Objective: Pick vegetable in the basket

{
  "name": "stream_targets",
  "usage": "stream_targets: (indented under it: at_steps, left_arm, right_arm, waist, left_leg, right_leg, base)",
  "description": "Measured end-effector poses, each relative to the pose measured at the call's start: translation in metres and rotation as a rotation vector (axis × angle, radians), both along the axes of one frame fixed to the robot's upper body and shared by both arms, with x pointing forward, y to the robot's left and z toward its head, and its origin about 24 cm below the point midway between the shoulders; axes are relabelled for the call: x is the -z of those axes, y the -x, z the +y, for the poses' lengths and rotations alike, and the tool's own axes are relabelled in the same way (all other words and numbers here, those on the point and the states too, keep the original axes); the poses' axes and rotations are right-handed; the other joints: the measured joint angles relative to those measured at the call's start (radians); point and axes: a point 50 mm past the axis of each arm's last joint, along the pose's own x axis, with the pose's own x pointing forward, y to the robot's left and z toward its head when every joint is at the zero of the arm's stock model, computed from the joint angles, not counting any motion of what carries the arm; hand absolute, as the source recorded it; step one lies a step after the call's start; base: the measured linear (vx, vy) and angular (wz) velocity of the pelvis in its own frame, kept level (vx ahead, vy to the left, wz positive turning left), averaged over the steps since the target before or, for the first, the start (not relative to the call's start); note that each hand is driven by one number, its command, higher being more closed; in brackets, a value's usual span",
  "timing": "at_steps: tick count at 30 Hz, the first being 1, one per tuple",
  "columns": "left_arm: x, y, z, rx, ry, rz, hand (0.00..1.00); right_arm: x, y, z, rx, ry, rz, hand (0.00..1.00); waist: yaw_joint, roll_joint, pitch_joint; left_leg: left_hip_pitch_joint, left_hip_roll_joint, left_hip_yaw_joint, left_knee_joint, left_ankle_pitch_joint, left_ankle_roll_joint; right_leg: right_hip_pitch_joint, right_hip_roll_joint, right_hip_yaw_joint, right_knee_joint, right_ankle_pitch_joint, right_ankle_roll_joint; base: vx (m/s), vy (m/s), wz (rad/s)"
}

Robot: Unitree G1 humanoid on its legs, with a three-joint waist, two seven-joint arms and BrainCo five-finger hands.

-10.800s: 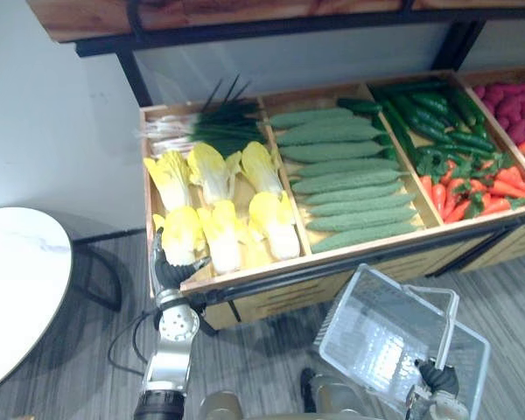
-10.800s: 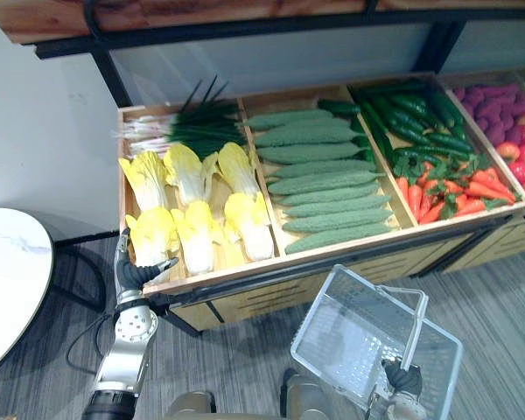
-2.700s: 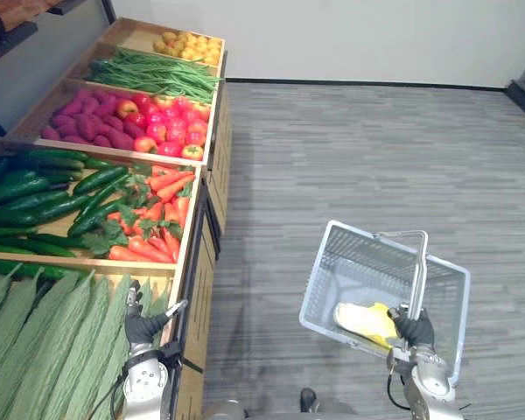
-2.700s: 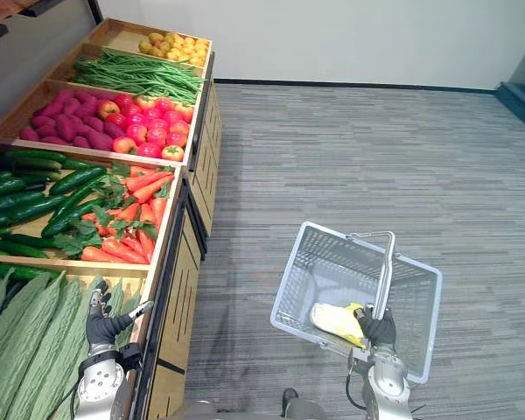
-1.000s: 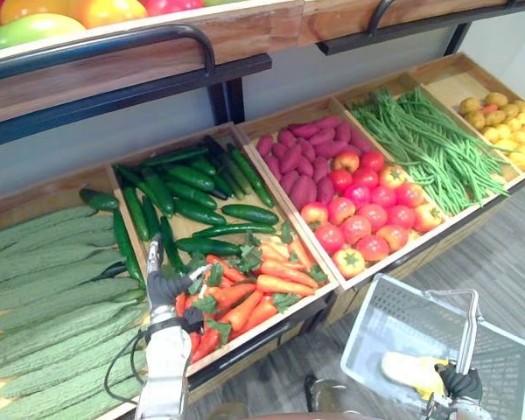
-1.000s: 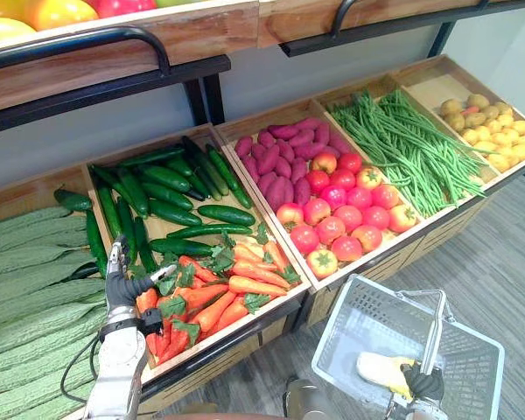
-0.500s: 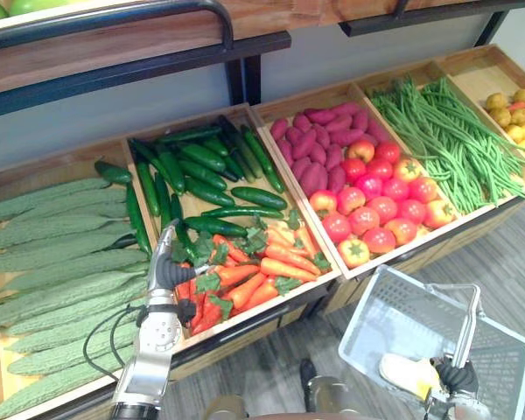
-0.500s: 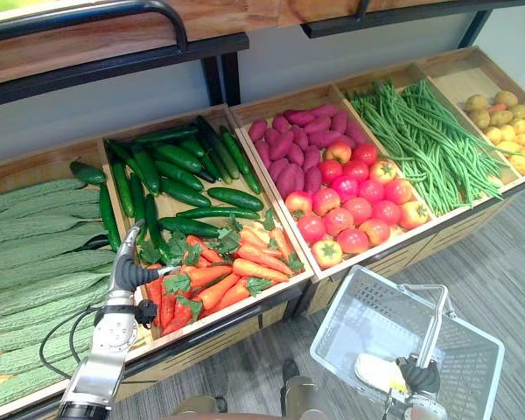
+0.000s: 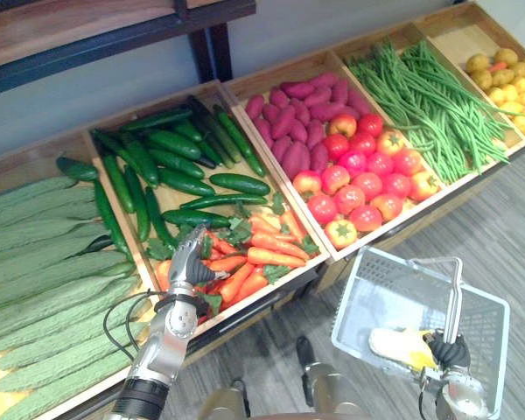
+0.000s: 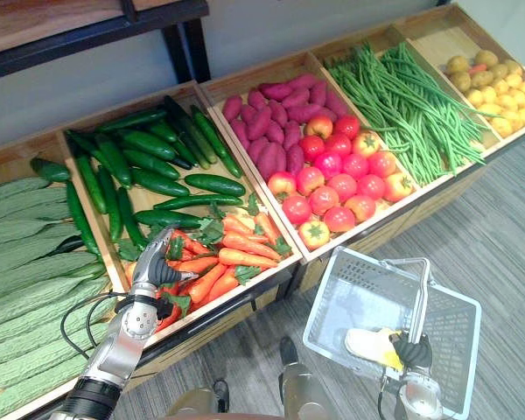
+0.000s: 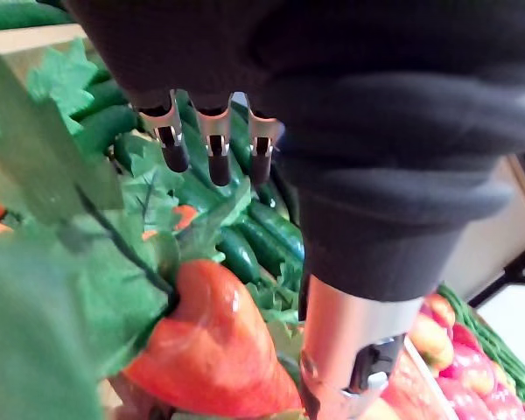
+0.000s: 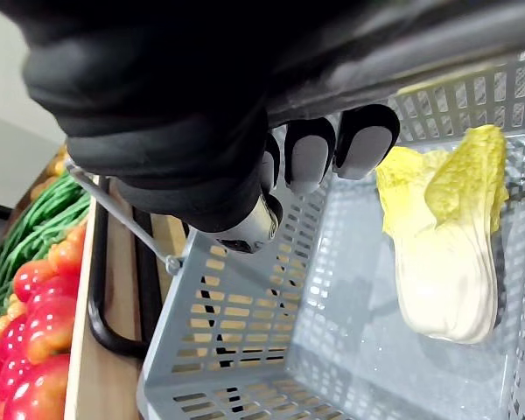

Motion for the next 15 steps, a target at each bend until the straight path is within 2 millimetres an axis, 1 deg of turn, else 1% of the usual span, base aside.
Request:
stream_targets:
  at_steps: [2,8,9,12,15]
  left_arm:
    - [-0.002,-0.005,0.000,-0.006,-0.034,-0.010,0.00]
    - [-0.008,-0.018,-0.004,0.003,-0.109,-0.046,0.00]
    - [-0.009,-0.020,-0.005,0.010,-0.130,-0.052,1.00]
    - [-0.014,-0.026,-0.007,0.039,-0.222,-0.079,1.00]
    - [-0.021,-0.034,-0.008,0.051,-0.266,-0.103,1.00]
  right_arm:
    - [-0.001,-0.002,0.000,-0.005,0.005,-0.007,1.00]
    - [-0.005,-0.008,-0.002,-0.015,0.016,-0.023,1.00]
    - [-0.006,-0.010,-0.001,-0.018,0.016,-0.030,1.00]
    - [-0.008,-0.014,-0.001,-0.020,0.012,-0.046,1.00]
    - [-0.010,-0.015,-0.002,-0.024,0.015,-0.054,1.00]
  waist:
    - [-0.001,-0.003,0.018]
    - [-0.001,-0.002,0.028]
    - [-0.002,-0.002,0.035]
    - [-0.005,-0.003,0.049]
    - [-0.005,-0.002,0.050]
  left_leg:
    - [-0.001,0.000,0.010,0.000,0.000,0.000]
    - [-0.019,0.003,0.024,0.002,0.000,0.000]
    - [-0.018,0.003,0.025,0.004,0.000,0.000]
    - [-0.021,0.004,0.030,0.005,0.000,0.000]
    - [-0.028,0.005,0.034,0.007,0.000,0.000]
  right_leg:
    - [-0.004,0.002,0.012,-0.001,0.002,0.001]
    - [-0.020,0.005,0.020,-0.019,0.020,0.000]
    - [-0.020,0.005,0.021,-0.019,0.020,0.000]
    - [-0.020,0.005,0.025,-0.026,0.025,0.002]
    - [-0.019,0.005,0.029,-0.046,0.040,0.003]
  base:
    - [-0.01,0.018,-0.09]
    - [-0.02,0.002,-0.08]
    - [0.00,0.000,0.00]
    - [-0.03,0.000,-0.04]
    - [-0.02,0.002,-0.04]
